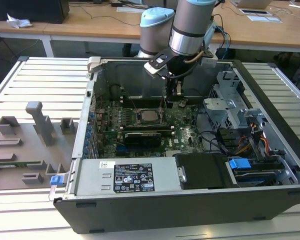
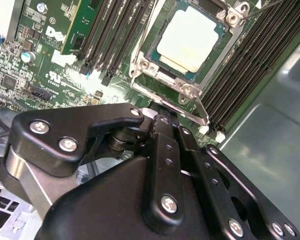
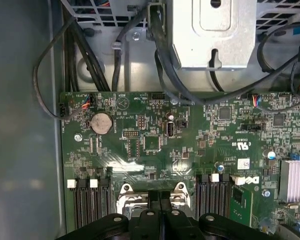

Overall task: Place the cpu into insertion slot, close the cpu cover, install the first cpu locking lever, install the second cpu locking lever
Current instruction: 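Close the cpu cover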

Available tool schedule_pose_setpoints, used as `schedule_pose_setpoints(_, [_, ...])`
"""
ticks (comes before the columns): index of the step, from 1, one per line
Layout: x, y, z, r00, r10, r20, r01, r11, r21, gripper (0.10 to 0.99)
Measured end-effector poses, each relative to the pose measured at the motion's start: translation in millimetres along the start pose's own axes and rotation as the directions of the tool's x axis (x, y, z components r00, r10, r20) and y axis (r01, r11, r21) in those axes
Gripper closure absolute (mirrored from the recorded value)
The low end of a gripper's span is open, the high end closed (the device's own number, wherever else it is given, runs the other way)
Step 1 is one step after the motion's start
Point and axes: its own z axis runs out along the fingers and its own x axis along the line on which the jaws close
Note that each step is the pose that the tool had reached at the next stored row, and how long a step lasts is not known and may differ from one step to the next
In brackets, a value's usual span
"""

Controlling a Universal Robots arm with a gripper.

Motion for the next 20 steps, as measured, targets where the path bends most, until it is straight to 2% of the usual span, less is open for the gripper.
schedule_pose_setpoints(20, [-0.1,-16.2,2.1,1.0000,0.000,0.0001,0.000,1.0000,0.000,0.980])
